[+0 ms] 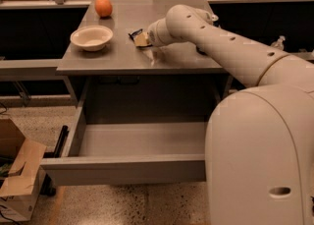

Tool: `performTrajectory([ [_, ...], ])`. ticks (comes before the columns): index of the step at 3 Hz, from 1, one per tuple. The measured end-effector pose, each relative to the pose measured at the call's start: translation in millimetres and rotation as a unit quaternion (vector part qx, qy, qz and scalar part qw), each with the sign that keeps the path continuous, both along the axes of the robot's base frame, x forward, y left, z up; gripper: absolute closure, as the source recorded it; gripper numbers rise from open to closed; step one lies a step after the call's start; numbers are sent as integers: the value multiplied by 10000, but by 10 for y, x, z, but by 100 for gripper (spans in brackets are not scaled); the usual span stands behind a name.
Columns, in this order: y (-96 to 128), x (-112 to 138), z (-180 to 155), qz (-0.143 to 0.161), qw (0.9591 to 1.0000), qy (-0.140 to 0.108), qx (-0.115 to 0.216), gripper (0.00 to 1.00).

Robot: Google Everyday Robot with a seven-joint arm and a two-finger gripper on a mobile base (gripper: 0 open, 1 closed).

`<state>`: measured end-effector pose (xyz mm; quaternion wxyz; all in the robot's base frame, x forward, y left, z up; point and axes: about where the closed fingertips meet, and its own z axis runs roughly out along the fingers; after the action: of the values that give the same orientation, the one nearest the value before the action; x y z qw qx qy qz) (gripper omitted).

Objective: Place rxbar blueberry into top drawer

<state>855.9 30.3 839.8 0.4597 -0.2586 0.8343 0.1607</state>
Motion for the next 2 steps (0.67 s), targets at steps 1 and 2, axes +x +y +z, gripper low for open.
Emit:
performTrajectory([
  [1,15,-175,67,-29,9999,67,111,100],
  [2,74,-489,104,167,9990,281,301,100],
])
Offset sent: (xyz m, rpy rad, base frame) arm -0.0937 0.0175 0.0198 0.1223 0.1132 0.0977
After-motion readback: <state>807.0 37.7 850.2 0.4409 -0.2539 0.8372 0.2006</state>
